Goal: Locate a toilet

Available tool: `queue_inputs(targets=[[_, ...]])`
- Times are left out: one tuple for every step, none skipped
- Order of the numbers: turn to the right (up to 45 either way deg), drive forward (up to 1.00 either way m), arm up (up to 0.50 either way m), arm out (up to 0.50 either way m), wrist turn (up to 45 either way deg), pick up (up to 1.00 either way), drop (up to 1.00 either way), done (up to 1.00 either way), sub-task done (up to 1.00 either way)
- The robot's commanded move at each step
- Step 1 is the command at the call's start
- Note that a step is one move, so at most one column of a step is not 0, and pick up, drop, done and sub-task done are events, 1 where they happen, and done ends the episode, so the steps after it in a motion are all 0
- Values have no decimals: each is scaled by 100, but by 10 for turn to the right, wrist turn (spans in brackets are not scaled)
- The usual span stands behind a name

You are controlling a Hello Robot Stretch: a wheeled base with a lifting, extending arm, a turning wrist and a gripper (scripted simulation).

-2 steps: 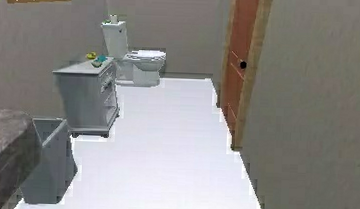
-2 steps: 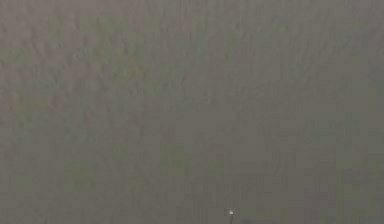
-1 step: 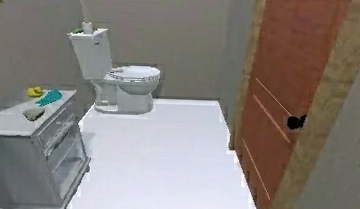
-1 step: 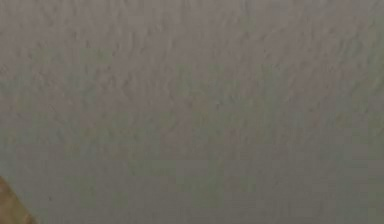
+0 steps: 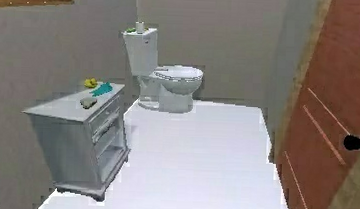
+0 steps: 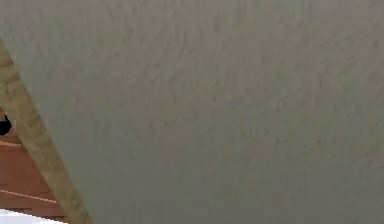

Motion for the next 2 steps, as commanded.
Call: queue_inputs(targets=[[0, 100, 0, 0, 0, 0, 0, 0, 0], [0, 60, 0, 0, 0, 0, 0, 0, 0]])
